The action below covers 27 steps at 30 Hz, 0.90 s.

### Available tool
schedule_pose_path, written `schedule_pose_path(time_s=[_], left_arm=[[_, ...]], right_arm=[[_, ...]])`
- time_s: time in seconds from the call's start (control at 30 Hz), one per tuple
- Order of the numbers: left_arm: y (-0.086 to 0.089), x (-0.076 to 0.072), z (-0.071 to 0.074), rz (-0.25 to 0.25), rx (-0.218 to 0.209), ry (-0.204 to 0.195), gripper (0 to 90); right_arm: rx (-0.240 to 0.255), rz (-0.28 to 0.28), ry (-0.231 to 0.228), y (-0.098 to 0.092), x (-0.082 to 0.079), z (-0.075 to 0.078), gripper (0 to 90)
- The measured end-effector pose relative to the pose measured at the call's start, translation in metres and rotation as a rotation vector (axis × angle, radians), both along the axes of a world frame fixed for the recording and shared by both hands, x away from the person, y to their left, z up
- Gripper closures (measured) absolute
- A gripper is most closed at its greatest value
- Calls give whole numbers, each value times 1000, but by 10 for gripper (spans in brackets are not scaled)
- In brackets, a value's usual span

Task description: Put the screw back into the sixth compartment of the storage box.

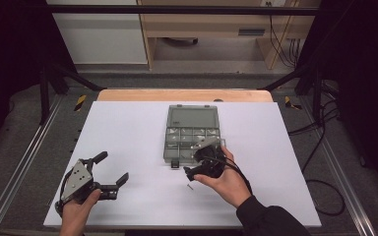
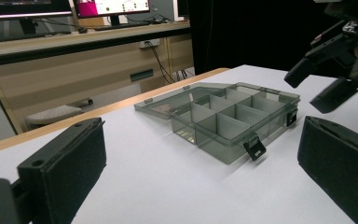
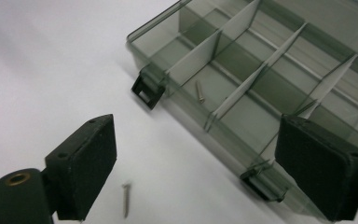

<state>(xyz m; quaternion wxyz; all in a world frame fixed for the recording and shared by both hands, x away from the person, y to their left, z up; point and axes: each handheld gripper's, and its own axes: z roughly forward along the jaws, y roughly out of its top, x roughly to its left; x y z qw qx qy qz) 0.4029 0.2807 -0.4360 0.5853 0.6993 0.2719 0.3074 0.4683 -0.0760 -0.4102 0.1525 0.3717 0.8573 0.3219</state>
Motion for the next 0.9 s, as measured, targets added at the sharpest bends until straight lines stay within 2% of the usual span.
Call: schedule_pose_path(time_s=[0.1, 0.17, 0.23, 0.4, 0.43, 0.47, 0.5, 0.53, 0.57, 0.6, 0.63, 0.67, 0.77, 0.9], left_arm=[[0, 0, 0, 2, -5, 0, 9], [0, 0, 0, 2, -5, -1, 9], [0, -1, 0, 1, -1, -2, 9], [0, 0, 0, -1, -2, -1, 9], [0, 0, 0, -2, -4, -2, 9], [1, 0, 0, -2, -4, -2, 9], [1, 0, 0, -3, -3, -2, 9], [1, 0, 0, -4, -3, -2, 9], [0, 0, 0, -3, -12, -2, 9], [1, 0, 0, -5, 0, -2, 9], [0, 0, 0, -6, 0, -3, 9], [0, 0, 0, -8, 3, -3, 9], [-1, 0, 0, -8, 1, -1, 9], [0, 0, 1, -10, 2, -4, 9]], right_arm=[[-26, 28, 14, 0, -7, 0, 99], [-61, 50, 28, 1, -11, -1, 118], [-85, 61, 54, 2, -15, -3, 116], [-104, 81, 118, 7, -23, -9, 116], [-128, 98, 118, 7, -23, -10, 113], [-116, 87, 130, 9, -25, -12, 113], [-132, 84, 126, 9, -25, -13, 108], [-132, 98, 134, 9, -26, -13, 103], [-122, 87, 141, 11, -26, -15, 102], [-140, 109, 141, 10, -26, -15, 102], [-131, 102, 152, 12, -27, -16, 97], [-150, 110, 151, 12, -27, -17, 92], [-167, 126, 152, 13, -28, -19, 92], [-170, 133, 172, 13, -29, -23, 84]])
